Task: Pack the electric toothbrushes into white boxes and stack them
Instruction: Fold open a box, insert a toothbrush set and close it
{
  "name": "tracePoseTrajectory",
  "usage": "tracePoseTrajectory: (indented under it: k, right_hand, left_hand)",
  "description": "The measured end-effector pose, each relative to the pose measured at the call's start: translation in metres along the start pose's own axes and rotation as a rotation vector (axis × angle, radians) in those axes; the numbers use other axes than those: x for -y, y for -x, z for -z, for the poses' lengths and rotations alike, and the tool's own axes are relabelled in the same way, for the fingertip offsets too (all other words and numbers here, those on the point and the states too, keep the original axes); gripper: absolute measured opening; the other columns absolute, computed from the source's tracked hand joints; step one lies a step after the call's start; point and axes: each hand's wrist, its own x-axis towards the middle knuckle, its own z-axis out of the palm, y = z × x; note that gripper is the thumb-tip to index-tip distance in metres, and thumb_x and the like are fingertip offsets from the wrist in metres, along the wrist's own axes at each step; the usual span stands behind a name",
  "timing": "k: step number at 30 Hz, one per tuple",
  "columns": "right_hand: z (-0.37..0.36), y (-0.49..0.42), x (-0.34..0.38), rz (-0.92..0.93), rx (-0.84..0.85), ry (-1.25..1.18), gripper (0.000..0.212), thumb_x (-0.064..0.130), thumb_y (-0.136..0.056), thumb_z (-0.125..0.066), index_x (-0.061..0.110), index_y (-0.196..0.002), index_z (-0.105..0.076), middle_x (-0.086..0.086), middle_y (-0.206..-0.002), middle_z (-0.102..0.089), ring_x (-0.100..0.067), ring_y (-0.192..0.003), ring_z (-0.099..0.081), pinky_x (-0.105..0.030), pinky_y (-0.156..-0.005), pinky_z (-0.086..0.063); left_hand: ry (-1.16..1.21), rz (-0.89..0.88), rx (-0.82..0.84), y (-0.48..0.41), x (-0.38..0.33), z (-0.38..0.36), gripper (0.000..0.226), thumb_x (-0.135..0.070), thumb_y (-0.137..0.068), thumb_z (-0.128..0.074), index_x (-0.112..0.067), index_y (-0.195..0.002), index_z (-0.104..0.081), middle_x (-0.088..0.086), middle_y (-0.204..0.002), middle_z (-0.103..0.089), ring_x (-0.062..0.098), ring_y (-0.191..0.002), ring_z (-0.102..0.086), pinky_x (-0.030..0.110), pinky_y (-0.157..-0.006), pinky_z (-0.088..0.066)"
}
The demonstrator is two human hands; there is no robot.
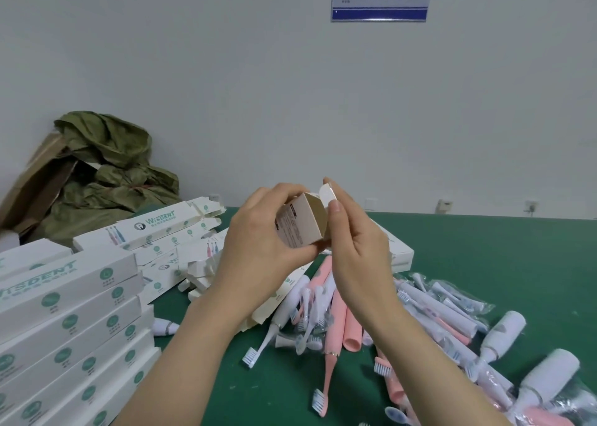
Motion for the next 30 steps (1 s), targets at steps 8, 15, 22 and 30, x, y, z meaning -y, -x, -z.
tracePoseTrajectory:
  k: [8,15,22,30]
  right_hand:
    - [0.003,-0.007,0.002,-0.091,0.033,-0.186,0.047,0.037,-0.093,-0.038,-0.005,-0.090,-0.059,-0.031,-0.080,-0.051,-0.032,-0.069,-0.050,-0.044,-0.062,-0.042]
    - [0.004,-0.001,-0.001,0.143,0.045,0.119,0.029,0.028,-0.095,-0.038,0.019,-0.083,-0.063,-0.001,-0.056,-0.041,-0.006,-0.052,-0.035,-0.016,-0.049,-0.029]
    - [0.006,-0.001,-0.002,0.210,0.007,0.278,0.036,0.025,-0.094,-0.038,0.014,-0.114,-0.066,0.021,-0.055,-0.049,0.001,-0.055,-0.048,-0.008,-0.052,-0.032]
    - [0.008,0.002,-0.003,0.312,0.087,0.526,0.054,0.037,-0.098,-0.029,0.003,-0.135,-0.048,-0.012,-0.105,-0.066,-0.020,-0.092,-0.059,-0.014,-0.074,-0.030]
  left_hand:
    - [-0.011,-0.018,0.130,0.004,0.000,0.001,0.049,-0.044,-0.069,-0.071,-0.058,-0.106,-0.042,-0.012,-0.097,-0.042,0.002,-0.098,-0.044,0.005,-0.073,-0.035]
    - [0.023,0.018,0.140,0.005,0.002,-0.006,0.036,-0.033,-0.070,-0.072,-0.048,-0.094,-0.050,-0.016,-0.093,-0.038,0.002,-0.095,-0.043,0.005,-0.071,-0.033]
    - [0.102,0.084,0.027,0.005,0.001,-0.009,0.056,-0.034,-0.057,-0.081,-0.042,-0.100,-0.046,-0.017,-0.093,-0.054,0.000,-0.092,-0.052,0.014,-0.070,-0.044]
    - [0.084,0.077,0.014,0.006,-0.003,-0.012,0.041,-0.030,-0.060,-0.077,-0.029,-0.087,-0.047,-0.013,-0.088,-0.053,0.002,-0.084,-0.051,0.015,-0.066,-0.041]
